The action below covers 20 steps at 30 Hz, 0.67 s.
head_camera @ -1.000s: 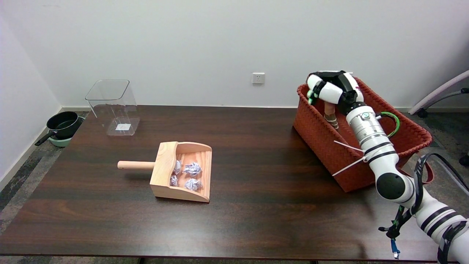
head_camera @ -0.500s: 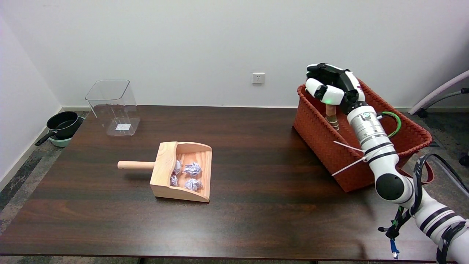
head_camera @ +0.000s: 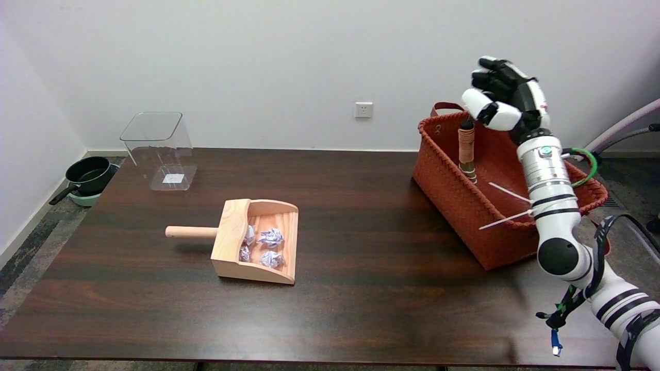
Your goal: Place the broom in the basket.
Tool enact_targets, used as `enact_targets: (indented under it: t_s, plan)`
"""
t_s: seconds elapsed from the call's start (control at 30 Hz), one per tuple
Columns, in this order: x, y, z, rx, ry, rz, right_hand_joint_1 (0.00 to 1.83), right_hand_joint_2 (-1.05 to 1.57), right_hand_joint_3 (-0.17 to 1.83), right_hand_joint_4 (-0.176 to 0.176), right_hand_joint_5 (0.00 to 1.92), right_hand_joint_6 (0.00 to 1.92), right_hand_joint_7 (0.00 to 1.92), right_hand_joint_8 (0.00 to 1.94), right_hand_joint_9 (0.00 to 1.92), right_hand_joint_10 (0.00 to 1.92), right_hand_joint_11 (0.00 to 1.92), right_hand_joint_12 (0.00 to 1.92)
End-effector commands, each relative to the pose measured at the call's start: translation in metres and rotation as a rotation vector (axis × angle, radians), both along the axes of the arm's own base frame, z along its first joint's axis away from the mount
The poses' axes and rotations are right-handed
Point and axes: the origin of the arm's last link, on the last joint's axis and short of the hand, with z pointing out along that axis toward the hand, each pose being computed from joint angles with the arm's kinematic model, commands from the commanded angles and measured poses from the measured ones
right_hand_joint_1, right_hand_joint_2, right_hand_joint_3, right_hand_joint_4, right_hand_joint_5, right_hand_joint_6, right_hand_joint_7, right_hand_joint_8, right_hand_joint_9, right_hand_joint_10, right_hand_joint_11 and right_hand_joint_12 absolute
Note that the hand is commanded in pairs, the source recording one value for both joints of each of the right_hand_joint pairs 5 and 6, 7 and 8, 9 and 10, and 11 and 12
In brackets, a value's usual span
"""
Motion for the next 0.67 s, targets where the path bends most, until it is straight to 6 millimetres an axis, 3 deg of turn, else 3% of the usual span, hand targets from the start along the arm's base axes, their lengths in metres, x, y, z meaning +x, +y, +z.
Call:
enact_targets:
  t_s: [0.03, 0.1, 0.17, 0.27, 0.43, 0.6, 0.63, 0.67]
  plan:
    - [0.043, 0.029, 0.043, -0.199, -0.011, 0.239, 1.03, 0.04, 1.15, 0.000, 0.31, 0.31, 0.56, 0.56, 0.65, 0.65, 0.82, 0.82]
    - [0.052, 0.034, 0.043, -0.194, -0.008, 0.258, 1.05, 0.16, 1.04, 0.000, 0.24, 0.24, 0.67, 0.67, 0.86, 0.86, 0.98, 0.98]
    - [0.053, 0.039, 0.039, -0.176, 0.003, 0.253, 1.08, 0.37, 0.92, 0.000, 0.24, 0.24, 1.10, 1.10, 1.31, 1.31, 1.39, 1.39]
    - [0.044, 0.056, 0.037, -0.157, 0.052, 0.191, 1.09, 0.43, 0.93, 0.000, 0.36, 0.36, 1.25, 1.25, 1.49, 1.49, 1.55, 1.55]
    - [0.022, 0.099, 0.045, -0.150, 0.109, 0.113, 1.13, 0.21, 1.09, 0.000, 0.36, 0.36, 1.18, 1.18, 1.37, 1.37, 1.52, 1.52]
    - [0.022, 0.140, 0.055, -0.240, 0.169, 0.168, 1.14, 0.09, 1.19, 0.000, 0.36, 0.36, 1.10, 1.10, 1.14, 1.14, 1.39, 1.39]
    - [0.023, 0.146, 0.057, -0.259, 0.190, 0.180, 1.14, 0.07, 1.21, 0.000, 0.45, 0.45, 1.09, 1.09, 1.12, 1.12, 1.38, 1.38]
    - [0.024, 0.150, 0.058, -0.271, 0.209, 0.187, 1.15, 0.05, 1.24, 0.000, 0.68, 0.68, 1.09, 1.09, 1.12, 1.12, 1.37, 1.37]
